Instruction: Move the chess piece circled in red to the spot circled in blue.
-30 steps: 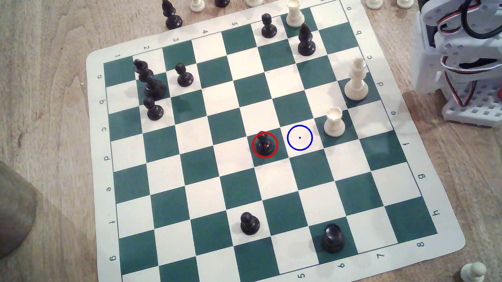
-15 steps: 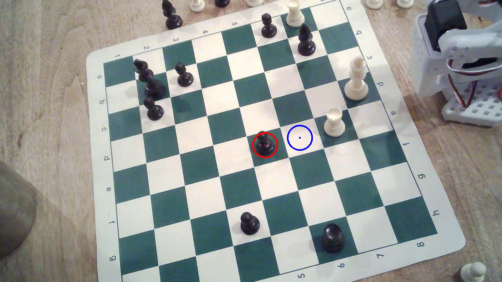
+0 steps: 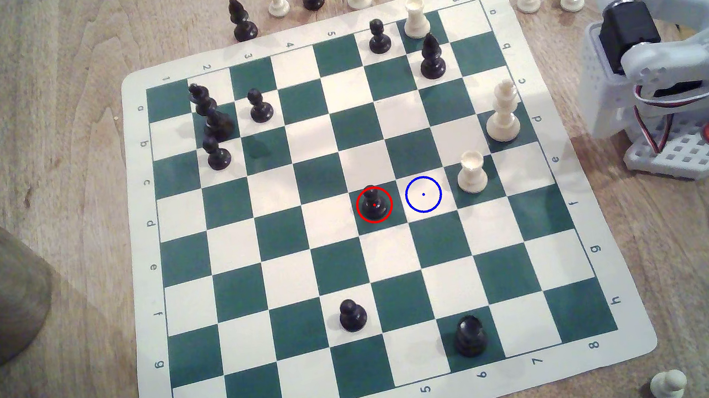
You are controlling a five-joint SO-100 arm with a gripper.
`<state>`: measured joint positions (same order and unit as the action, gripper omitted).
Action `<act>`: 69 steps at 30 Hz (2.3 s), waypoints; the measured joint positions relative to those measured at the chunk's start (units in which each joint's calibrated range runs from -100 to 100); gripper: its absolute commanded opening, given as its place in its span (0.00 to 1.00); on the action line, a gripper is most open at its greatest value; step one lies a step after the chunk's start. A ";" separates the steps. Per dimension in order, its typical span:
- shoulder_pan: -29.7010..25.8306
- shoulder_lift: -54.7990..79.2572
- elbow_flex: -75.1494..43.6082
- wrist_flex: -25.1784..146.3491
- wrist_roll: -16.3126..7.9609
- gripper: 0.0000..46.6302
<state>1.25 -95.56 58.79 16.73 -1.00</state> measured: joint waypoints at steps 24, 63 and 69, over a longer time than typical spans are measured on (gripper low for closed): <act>-13.94 44.83 -30.09 53.78 -10.11 0.03; -10.25 78.09 -17.62 39.04 -12.94 0.36; -8.55 83.79 -17.62 36.41 -12.16 0.36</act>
<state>-7.30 -11.77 41.17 53.15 -13.16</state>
